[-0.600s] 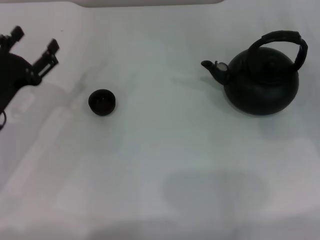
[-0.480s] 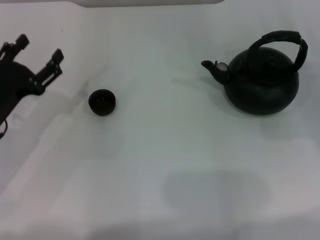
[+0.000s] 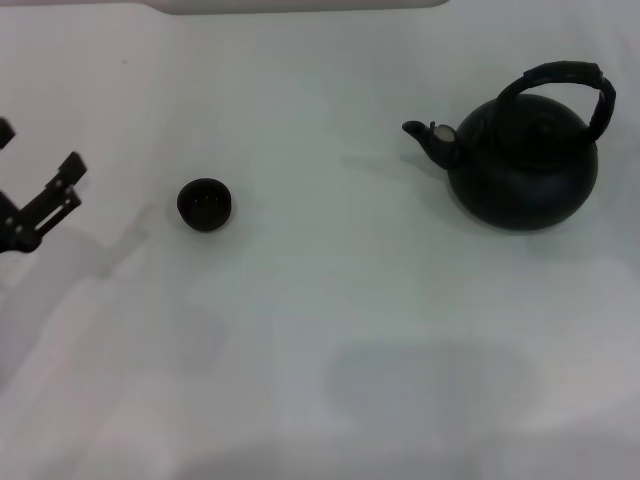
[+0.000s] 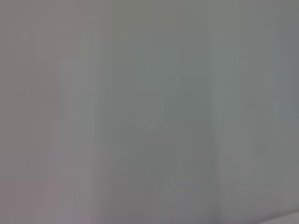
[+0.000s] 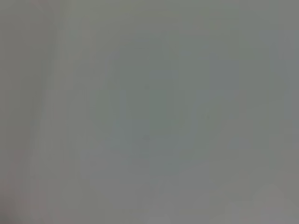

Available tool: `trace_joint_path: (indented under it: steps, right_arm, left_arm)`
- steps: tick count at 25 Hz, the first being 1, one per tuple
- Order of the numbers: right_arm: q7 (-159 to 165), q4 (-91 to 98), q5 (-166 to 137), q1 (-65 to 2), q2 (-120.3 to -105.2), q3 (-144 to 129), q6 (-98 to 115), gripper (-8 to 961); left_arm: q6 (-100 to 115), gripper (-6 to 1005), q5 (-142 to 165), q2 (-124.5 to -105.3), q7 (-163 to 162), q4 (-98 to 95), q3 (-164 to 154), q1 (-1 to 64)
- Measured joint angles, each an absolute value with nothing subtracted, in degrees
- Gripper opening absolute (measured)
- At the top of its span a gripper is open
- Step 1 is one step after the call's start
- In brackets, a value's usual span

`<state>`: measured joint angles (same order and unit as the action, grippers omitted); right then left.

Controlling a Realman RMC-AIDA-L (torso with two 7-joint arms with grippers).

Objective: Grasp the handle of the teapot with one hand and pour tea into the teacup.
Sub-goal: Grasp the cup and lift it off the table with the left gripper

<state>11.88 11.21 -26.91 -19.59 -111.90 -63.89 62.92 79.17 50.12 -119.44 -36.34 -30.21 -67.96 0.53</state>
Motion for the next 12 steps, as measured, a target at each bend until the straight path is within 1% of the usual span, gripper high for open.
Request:
trace_joint_path:
  steps: [4,8,12]
  right_arm:
    - [11.8,11.1,-27.4,-20.1,-111.94,-63.9,61.7,629]
    - [13.8,11.3,-27.4,-19.3,-112.04,-63.9,63.5,629]
    - [17.7,11.3,-27.4,-17.9,-111.39,-63.9,64.9,629]
  left_arm:
    - [79.1,876,50.1,-119.34,-36.3,-30.4,-67.7,-0.9]
    - [79.0,876,50.1,-119.10,-36.1,-29.8,-67.5,-1.5]
    - [76.4,876,50.4,-118.82,-38.1,-29.4,-67.5,-1.2]
